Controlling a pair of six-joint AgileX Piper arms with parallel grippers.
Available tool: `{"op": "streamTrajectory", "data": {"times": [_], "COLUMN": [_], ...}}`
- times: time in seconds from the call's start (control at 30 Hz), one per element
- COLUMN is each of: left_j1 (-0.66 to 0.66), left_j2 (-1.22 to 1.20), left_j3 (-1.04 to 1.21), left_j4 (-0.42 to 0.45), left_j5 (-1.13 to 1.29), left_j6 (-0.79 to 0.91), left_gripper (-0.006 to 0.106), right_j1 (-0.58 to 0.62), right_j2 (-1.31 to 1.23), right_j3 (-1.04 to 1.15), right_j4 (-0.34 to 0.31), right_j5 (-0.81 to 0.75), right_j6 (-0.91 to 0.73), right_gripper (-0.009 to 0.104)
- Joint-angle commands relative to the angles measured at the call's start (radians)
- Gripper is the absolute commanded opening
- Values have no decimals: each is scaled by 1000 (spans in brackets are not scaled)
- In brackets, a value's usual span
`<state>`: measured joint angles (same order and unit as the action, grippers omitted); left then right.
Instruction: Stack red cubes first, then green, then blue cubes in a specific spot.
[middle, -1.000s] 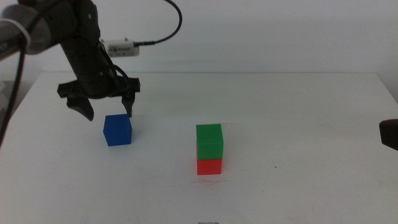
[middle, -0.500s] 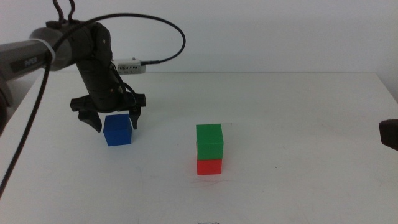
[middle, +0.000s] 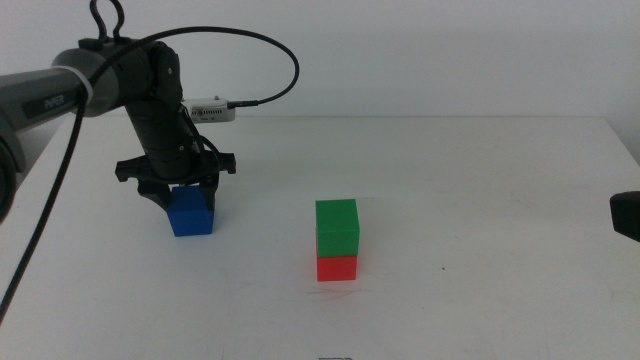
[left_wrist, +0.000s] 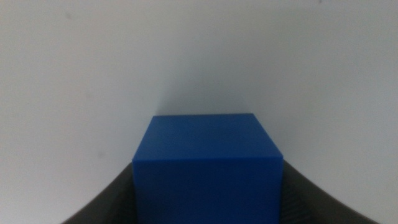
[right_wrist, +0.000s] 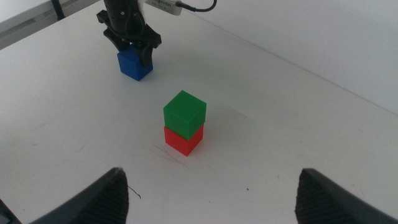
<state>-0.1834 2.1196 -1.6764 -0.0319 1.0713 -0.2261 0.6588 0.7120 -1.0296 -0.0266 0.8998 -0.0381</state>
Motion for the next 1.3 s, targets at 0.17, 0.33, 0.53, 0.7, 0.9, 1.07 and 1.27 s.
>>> {"op": "streamTrajectory", "data": {"times": [0.17, 0.33, 0.53, 0.7, 0.9, 1.07, 1.27], "left_j1": [-10, -54, -188, -317, -413, -459, -472], "left_j2": [-218, -356, -404, -360, -286, -233, -219], "left_j3": [-32, -32, -51, -117, -208, -248, -250], "left_j4": [-24, -11, -2, 23, 24, 26, 32], "left_j5": [108, 229, 248, 248, 248, 248, 248], "left_j6": [-2, -104, -227, -299, -327, -335, -351], "left_gripper": [10, 6, 6, 6, 6, 6, 6], "right_j1": [-6, -6, -6, -6, -6, -6, -6], "right_j2": [2, 2, 2, 2, 2, 2, 2], "right_j3": [-26, -26, -26, -26, -26, -26, -26], "right_j4": [-12, -12, -12, -12, -12, -12, -12], "right_j5": [-69, -69, -69, -69, -69, -69, -69], "right_j6": [-9, -9, -9, -9, -9, -9, -9], "right_gripper": [94, 94, 94, 94, 94, 94, 94]}}
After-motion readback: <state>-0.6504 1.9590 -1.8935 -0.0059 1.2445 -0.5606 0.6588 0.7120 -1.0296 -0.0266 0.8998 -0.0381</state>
